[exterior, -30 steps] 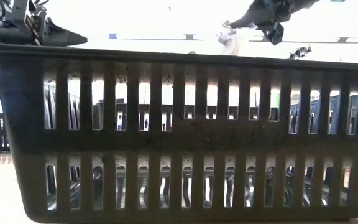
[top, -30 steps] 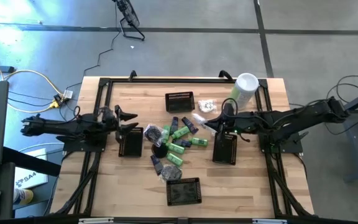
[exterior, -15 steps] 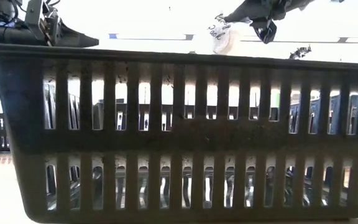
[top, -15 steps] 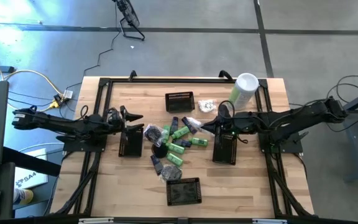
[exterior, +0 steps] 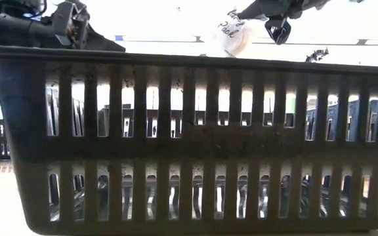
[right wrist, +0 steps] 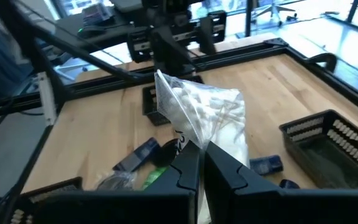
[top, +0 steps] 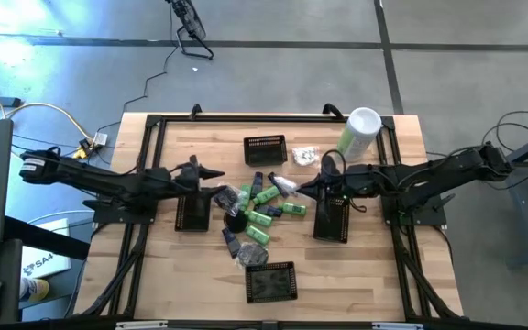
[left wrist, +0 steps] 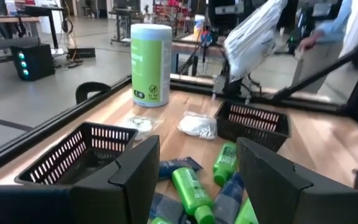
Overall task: Pick & Place Travel size toiletries
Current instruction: Put the left pack of cotton buds into the top middle black bin
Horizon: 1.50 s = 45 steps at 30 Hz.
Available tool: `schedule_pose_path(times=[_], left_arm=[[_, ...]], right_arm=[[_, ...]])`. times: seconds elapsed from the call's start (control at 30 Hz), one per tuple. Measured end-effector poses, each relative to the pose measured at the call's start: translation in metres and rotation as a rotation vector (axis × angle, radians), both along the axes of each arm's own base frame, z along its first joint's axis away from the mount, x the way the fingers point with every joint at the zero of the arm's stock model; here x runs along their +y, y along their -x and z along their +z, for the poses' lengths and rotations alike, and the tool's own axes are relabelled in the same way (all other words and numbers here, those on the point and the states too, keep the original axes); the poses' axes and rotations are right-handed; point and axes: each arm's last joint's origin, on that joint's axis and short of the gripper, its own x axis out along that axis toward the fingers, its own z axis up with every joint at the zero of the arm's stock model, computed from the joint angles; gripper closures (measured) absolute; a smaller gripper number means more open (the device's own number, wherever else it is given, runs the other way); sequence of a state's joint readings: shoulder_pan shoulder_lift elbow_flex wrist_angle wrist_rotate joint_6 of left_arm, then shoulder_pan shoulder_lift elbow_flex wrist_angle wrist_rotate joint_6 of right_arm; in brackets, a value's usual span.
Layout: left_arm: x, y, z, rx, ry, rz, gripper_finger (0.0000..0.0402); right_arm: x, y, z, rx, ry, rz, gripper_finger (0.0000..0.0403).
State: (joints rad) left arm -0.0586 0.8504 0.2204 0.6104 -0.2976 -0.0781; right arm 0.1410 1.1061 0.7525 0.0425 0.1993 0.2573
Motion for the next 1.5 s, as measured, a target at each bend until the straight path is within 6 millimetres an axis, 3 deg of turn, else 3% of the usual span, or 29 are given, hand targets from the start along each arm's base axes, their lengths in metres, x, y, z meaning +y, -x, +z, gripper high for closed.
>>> schedule_pose_path(times=[0.2,0.6,1.0,1.27,1.5], left_arm=[[0.005,-0.017,0.011,0.037,-0.071,-0.001,0.0193],[0.055,-0.027,0.027,0.014,-0.021,-0.226,0.0193],[0.07,-0.039,0.026,0.057,-0.077,-0.331,0.0193],[0.079,-0.061,0.027,0.071,-0.002,-0.493,0.0193],[0.081,-0.078,0.02,0.111,0.027,-0.514,0.0193]], right_arm=[[-0.001,0.0,0.0,0.0,0.007,0.0,0.0399],[-0.017,-0.015,-0.004,-0.037,-0.038,0.087,0.0399],[-0.037,-0.044,-0.023,-0.086,-0.077,0.185,0.0399],[-0.039,-0.053,-0.033,-0.086,-0.08,0.189,0.0399],[-0.039,-0.054,-0.034,-0.085,-0.091,0.204,0.0399]])
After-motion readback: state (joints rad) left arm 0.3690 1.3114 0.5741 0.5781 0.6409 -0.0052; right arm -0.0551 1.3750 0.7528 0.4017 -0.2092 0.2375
